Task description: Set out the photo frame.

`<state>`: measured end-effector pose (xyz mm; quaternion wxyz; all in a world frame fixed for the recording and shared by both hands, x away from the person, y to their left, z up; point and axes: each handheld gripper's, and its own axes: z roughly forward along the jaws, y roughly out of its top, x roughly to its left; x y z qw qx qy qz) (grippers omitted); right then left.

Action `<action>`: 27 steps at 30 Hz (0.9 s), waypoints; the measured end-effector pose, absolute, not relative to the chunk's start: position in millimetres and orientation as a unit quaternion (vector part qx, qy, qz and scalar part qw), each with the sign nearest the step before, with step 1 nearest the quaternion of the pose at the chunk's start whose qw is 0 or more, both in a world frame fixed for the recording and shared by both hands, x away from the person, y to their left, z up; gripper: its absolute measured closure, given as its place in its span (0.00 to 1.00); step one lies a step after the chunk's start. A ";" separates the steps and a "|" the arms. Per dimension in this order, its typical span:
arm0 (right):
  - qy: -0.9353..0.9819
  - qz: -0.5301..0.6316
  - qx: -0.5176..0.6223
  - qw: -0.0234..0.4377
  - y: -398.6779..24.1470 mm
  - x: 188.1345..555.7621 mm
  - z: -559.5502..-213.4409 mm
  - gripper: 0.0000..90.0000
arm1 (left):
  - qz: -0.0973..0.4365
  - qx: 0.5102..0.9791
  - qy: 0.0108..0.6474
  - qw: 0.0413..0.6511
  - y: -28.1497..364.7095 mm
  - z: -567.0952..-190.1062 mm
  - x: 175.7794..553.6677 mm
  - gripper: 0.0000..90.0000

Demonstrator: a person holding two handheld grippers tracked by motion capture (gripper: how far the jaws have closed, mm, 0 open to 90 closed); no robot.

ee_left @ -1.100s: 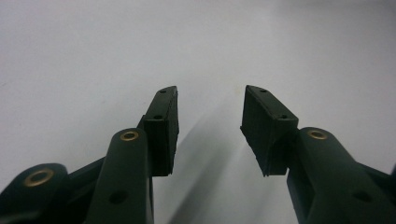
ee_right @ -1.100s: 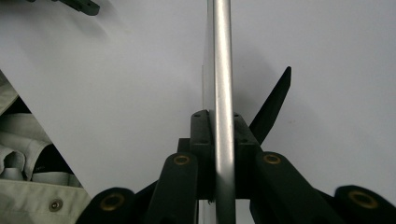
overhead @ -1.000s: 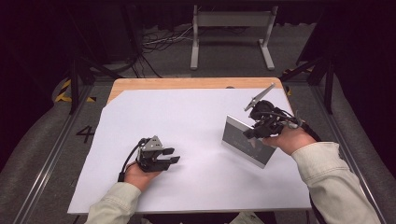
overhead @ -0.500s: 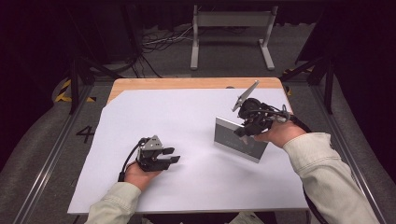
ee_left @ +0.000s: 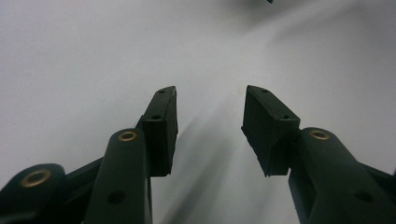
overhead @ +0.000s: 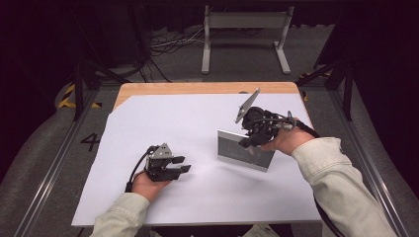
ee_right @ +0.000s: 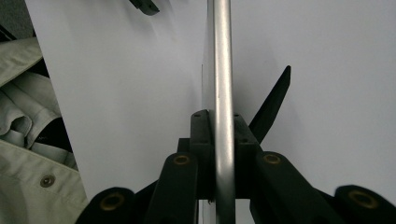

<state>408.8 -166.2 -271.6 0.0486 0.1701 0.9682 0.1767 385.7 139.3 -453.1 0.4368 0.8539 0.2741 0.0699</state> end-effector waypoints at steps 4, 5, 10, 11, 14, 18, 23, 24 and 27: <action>0.970 0.178 0.160 0.047 -159.8 409.6 -273.0 0.92 | 0.068 0.854 0.275 0.437 138.8 -453.5 385.6 0.62; 0.970 0.179 0.156 0.047 -158.5 409.8 -273.3 0.92 | 0.067 0.853 0.276 0.437 138.7 -453.5 385.6 0.62; 0.974 0.179 0.131 0.045 -151.6 409.9 -275.9 0.92 | 0.066 0.854 0.276 0.437 138.5 -453.7 385.8 0.62; 0.975 0.178 0.127 0.044 -150.6 410.0 -276.4 0.92 | 0.066 0.853 0.276 0.437 138.4 -453.8 385.8 0.62; 0.977 0.175 0.113 0.043 -147.1 410.7 -279.1 0.92 | 0.067 0.853 0.275 0.437 138.2 -453.8 386.0 0.62; 0.979 0.171 0.103 0.041 -144.3 410.9 -281.7 0.92 | 0.066 0.853 0.276 0.437 137.6 -454.0 386.1 0.62; 0.982 0.166 0.087 0.037 -141.2 411.9 -284.6 0.92 | 0.067 0.853 0.276 0.438 137.7 -454.0 386.1 0.61; 0.982 0.165 0.084 0.036 -140.6 412.1 -284.9 0.92 | 0.066 0.853 0.276 0.438 137.6 -454.0 386.0 0.61; 0.983 0.163 0.072 0.033 -138.1 412.1 -287.3 0.92 | 0.066 0.854 0.275 0.437 137.9 -453.8 386.2 0.61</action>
